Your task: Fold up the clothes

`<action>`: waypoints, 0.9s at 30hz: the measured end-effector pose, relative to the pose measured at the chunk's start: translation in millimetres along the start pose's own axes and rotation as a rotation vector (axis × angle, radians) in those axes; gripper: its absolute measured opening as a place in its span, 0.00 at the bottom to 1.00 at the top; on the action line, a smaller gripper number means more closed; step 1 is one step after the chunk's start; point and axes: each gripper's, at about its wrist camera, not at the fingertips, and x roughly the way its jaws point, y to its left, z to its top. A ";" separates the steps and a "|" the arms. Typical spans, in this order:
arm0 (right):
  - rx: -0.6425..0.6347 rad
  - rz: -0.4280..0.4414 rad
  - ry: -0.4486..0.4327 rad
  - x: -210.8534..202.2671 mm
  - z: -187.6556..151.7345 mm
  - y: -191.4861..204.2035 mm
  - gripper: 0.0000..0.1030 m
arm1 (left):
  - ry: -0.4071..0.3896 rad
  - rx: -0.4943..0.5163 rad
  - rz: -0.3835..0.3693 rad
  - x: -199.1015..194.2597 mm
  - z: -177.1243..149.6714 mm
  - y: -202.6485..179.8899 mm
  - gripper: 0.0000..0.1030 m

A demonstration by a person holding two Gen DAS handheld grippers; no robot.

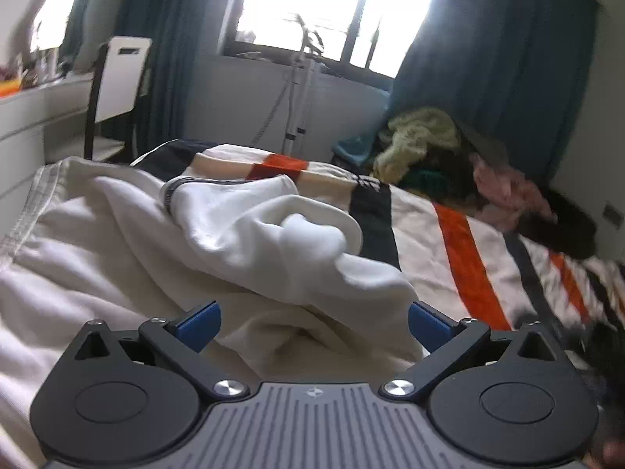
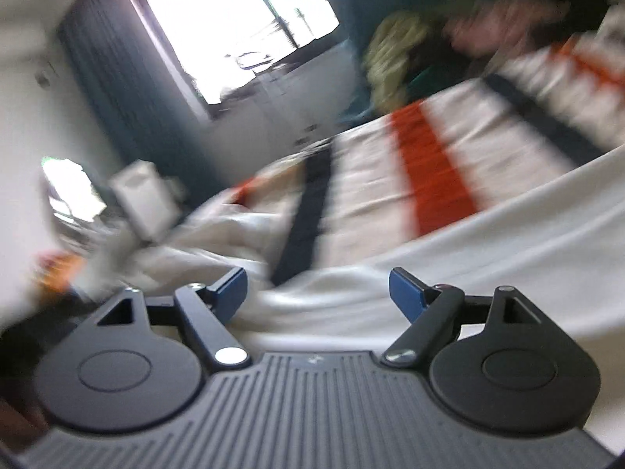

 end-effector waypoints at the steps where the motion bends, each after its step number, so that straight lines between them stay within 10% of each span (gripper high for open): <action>1: 0.045 0.062 0.041 16.7 11.2 4.0 0.80 | -0.008 -0.025 0.007 -0.1 0.0 5.0 1.00; 13: 0.411 0.162 0.374 223.3 52.6 75.8 0.75 | 0.019 -0.237 0.090 21.0 -5.1 57.6 1.00; 19: 0.492 0.006 0.344 284.9 46.4 53.0 0.63 | 0.003 -0.236 0.084 28.3 -11.0 60.0 1.00; 22: 0.464 -0.066 0.328 294.6 52.4 49.3 0.18 | 0.008 -0.224 0.088 34.2 -13.9 58.2 1.00; 27: 0.232 -0.111 0.079 246.1 107.7 62.4 0.12 | 0.012 -0.204 0.085 40.8 -17.0 53.3 1.00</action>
